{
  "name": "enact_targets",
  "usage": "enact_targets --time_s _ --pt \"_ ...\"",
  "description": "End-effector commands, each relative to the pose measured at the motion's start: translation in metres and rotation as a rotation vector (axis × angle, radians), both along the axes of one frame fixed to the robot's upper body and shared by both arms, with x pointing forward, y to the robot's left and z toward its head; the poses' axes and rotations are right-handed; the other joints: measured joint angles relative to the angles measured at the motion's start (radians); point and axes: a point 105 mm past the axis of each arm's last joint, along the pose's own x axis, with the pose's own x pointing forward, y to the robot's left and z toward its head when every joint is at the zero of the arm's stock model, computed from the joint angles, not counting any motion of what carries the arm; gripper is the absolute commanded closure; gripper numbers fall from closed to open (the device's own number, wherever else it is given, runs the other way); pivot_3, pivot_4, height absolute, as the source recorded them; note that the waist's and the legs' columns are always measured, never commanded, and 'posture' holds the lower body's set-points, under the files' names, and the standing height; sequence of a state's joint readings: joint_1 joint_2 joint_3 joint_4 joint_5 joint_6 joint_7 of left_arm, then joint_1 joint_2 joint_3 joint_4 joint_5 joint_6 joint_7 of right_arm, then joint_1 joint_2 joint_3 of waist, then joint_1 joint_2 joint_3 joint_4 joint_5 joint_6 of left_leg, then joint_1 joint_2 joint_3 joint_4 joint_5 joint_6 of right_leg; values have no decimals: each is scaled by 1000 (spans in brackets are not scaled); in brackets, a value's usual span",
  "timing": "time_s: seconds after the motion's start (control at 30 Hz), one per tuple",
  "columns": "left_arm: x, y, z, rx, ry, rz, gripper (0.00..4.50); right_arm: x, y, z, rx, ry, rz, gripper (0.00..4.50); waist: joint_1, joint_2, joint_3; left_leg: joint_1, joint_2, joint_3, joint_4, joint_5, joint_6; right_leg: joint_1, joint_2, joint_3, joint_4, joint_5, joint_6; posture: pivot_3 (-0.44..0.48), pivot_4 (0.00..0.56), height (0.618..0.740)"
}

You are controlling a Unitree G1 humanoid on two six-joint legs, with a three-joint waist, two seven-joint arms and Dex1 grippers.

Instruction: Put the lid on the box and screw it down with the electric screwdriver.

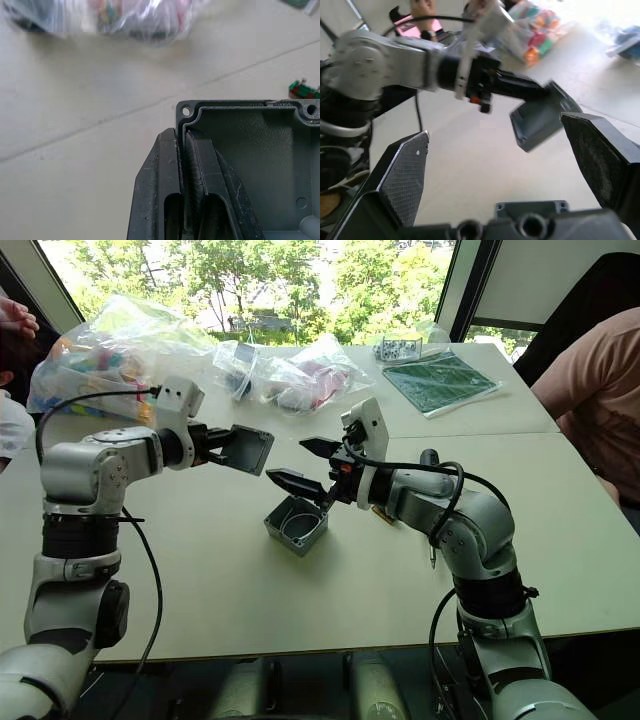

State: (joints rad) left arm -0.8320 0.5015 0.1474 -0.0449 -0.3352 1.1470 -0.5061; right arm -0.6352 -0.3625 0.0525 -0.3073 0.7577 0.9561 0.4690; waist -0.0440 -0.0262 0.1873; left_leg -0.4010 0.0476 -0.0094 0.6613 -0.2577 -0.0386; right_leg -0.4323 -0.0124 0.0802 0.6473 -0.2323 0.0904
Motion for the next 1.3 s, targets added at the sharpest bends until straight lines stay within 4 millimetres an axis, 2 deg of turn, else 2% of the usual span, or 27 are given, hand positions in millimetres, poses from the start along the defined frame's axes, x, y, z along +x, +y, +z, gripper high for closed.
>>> enact_targets --time_s 0.03,0.3,0.6,0.87,0.97,1.1,1.3 --pt "-11 -6 24 -29 -93 -42 4464 12 6 16 79 28 -15 0 -3 0 0 0 0 0 0 0 0 0 0 0 0 0 0 0 150 740" --pt "-15 -12 28 -42 -120 -62 4464 36 9 17 174 162 -103 0 -2 0 0 -3 0 0 0 0 0 -3 1 0 1 0 0 0 150 740" --pt "-17 -23 29 -64 -126 -100 4464 40 11 21 302 259 -97 0 -2 0 0 -7 0 0 0 0 0 -8 1 0 1 1 0 0 150 740" --pt "-17 -29 30 -73 -126 -117 4464 34 16 16 299 291 -78 0 -3 0 0 -7 0 0 0 0 0 -8 1 0 1 1 0 0 150 740" --pt "-18 -31 31 -79 -131 -125 4464 33 18 13 301 306 -81 649 -3 0 0 -7 0 0 0 0 0 -8 1 0 1 1 0 0 150 740" --pt "-19 -32 32 -88 -133 -133 4464 32 20 13 312 321 -75 1824 -4 0 0 -7 0 0 0 0 0 -8 1 0 1 1 0 0 150 740" --pt "-21 -33 34 -100 -140 -144 4464 30 23 15 348 351 -60 4030 -3 1 0 -7 0 0 0 0 0 -8 1 0 1 1 0 0 150 740"
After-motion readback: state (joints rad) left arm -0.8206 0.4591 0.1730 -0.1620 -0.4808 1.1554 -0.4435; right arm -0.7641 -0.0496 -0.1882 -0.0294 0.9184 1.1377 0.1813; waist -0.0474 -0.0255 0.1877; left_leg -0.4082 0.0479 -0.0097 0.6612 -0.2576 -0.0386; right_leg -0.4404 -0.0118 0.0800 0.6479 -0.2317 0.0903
